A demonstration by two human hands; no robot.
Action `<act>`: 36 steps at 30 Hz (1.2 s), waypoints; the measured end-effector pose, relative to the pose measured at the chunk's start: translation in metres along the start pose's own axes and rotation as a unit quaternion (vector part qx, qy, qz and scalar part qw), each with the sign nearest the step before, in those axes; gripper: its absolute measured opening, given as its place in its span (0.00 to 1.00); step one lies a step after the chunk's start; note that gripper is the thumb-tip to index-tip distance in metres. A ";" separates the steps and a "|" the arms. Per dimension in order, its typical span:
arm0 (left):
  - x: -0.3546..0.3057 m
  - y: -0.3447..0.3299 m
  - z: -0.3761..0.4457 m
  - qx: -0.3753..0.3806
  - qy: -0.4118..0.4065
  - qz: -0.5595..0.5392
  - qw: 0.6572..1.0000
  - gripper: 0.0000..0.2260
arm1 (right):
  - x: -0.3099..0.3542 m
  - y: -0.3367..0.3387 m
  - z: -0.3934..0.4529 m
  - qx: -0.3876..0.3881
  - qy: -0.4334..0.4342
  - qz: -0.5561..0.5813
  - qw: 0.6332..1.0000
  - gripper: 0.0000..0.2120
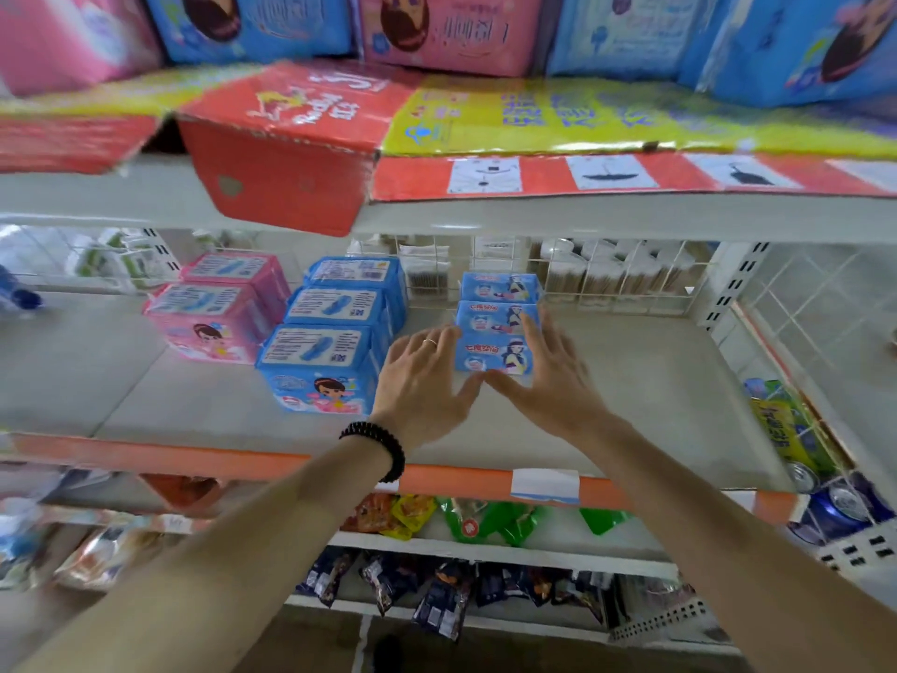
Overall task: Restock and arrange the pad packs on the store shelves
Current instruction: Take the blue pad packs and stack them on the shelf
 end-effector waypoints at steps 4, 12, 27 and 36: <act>-0.009 0.013 -0.016 -0.032 -0.053 0.033 0.998 0.24 | 0.007 0.011 -0.017 -0.008 0.014 -0.012 1.000 0.46; -0.010 0.031 -0.037 -0.021 -0.098 0.037 0.994 0.31 | 0.026 0.035 -0.054 -0.051 0.011 -0.037 0.998 0.44; -0.011 0.132 -0.121 -0.077 -0.212 -0.020 0.974 0.29 | 0.138 0.076 -0.140 -0.136 -0.029 -0.063 0.988 0.41; -0.029 0.248 -0.145 -0.178 -0.264 -0.109 0.941 0.26 | 0.220 0.169 -0.192 -0.319 0.090 -0.021 0.943 0.33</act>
Point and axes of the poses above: each hand's wrist, its own z-axis towards the middle knuckle, its own y-axis out of the back of the hand, x = y × z, the point moved 6 cm from there along z, towards the middle knuckle, and after that the axes turned 9 degrees about -z, right-handed, at the moved point
